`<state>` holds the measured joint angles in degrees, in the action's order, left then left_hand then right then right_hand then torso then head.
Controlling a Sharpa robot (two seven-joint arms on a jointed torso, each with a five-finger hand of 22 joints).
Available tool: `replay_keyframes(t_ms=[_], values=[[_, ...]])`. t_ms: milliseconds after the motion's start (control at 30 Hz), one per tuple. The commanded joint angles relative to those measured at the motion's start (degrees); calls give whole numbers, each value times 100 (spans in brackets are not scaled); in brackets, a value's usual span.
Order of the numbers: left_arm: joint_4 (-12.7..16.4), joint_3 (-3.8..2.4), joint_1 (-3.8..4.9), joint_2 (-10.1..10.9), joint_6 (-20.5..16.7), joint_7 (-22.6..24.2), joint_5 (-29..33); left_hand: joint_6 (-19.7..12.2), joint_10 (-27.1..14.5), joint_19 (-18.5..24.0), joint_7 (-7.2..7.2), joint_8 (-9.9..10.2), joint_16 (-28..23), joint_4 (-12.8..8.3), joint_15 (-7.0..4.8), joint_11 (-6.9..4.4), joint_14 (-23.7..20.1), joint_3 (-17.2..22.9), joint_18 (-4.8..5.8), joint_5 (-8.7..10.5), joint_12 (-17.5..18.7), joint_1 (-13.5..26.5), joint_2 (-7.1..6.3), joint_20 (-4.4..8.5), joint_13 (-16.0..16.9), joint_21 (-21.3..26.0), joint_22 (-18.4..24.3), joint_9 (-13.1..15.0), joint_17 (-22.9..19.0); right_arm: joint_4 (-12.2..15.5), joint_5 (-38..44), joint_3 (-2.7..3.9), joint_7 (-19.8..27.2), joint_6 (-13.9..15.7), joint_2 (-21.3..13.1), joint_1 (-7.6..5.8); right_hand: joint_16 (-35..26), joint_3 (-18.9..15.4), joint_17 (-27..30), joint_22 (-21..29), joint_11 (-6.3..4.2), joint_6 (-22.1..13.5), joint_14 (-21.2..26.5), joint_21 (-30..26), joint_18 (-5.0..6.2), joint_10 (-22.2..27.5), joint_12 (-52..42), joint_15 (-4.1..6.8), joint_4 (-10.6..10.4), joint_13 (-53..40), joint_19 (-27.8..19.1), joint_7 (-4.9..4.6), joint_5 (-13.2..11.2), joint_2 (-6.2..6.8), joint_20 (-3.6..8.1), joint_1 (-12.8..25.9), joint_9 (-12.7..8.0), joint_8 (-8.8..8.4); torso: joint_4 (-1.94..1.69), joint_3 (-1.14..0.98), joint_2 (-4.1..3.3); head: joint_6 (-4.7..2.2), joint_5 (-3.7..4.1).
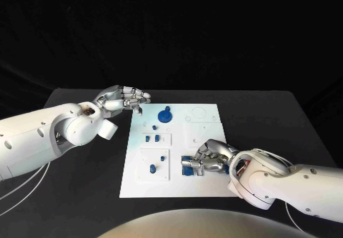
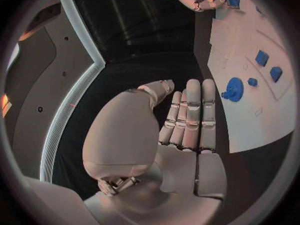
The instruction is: Assemble the parts on the task board
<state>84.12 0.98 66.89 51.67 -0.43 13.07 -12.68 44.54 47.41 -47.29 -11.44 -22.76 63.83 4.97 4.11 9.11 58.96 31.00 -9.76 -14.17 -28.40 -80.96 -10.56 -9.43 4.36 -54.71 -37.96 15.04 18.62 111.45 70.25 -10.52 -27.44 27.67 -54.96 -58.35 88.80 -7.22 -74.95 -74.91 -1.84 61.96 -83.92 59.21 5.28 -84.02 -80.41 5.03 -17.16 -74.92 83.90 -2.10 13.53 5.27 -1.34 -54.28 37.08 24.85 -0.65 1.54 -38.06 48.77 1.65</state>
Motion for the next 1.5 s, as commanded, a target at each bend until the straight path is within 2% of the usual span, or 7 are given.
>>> replay_keyframes(t_ms=[33,133,400,600,1233,1367,1500], values=[[-3,-3,2,-17,117,18,120,-34,-28,16,-140,-17,-37,-1,33,3,-6,19,-78,-5,-26,-3,46,-42,-5,22,8,7,-8,-3,-196,-2,199,-193,51,7,1,51,-1122,-882,-20,-41,-534,16,-57,-269,-15,25,12,-818,31,10,0,-87,16,-5,10,32,-9,-2,0,-2,9],[-4,-3,2,-15,122,12,137,-34,-28,16,-140,-17,-37,-1,33,3,-6,19,-78,-5,-26,-3,46,-42,-5,22,8,7,-8,-17,-219,-2,223,-219,62,7,2,59,-1125,-883,-20,-42,-534,20,-58,-270,-19,25,13,-821,32,10,-2,-104,16,-5,11,31,-23,-7,-2,2,13],[-12,-3,2,-6,114,5,137,-33,-31,16,-140,-23,-36,2,35,4,-6,20,-77,-5,-27,2,50,-43,-5,23,8,8,-8,-34,-200,-2,273,-346,21,7,4,128,-1131,-886,-21,-55,-536,28,-59,-276,-26,26,32,-833,34,10,-31,-193,18,-243,23,25,-12,-2,-4,-1,9],[-16,-3,2,-2,116,2,109,-33,-31,16,-140,-23,-36,2,35,4,-6,20,-77,-5,-27,2,50,-43,-5,23,8,8,-8,21,-193,-2,320,-425,-42,7,5,135,-1136,-889,-23,-60,-536,41,-61,-281,-33,27,40,-843,37,13,-42,-198,19,-505,30,18,-18,-12,1,5,7],[-28,-3,0,13,123,-1,99,-33,-31,16,-140,-23,-36,2,35,4,-6,20,-77,-5,-27,2,50,-43,-5,23,8,8,-8,114,-91,-3,340,-459,-239,7,16,98,-1171,-903,-34,-49,-543,105,-71,-294,-54,36,55,-867,52,24,-48,-177,27,-1022,36,3,-25,-5,-2,-6,3],[-23,-3,0,14,126,3,99,-33,-31,16,-140,-23,-36,2,35,4,-6,20,-77,-5,-27,2,50,-43,-5,23,8,8,-8,86,-67,-3,326,-469,-225,7,21,131,-1188,-913,-46,-35,-547,152,-77,-306,-77,46,72,-888,63,38,-49,-261,36,-1382,31,-9,-23,-1,-6,-6,-1],[-21,-3,0,16,126,7,99,-45,-44,16,-142,-40,-34,4,37,5,-8,21,-78,-4,-34,14,55,-46,-7,27,11,9,-7,60,9,-3,288,-483,-191,7,25,221,-1202,-919,-69,-21,-549,184,-81,-313,-89,65,103,-902,70,64,-42,-348,51,-1864,14,-33,-21,-12,-7,7,-8]])
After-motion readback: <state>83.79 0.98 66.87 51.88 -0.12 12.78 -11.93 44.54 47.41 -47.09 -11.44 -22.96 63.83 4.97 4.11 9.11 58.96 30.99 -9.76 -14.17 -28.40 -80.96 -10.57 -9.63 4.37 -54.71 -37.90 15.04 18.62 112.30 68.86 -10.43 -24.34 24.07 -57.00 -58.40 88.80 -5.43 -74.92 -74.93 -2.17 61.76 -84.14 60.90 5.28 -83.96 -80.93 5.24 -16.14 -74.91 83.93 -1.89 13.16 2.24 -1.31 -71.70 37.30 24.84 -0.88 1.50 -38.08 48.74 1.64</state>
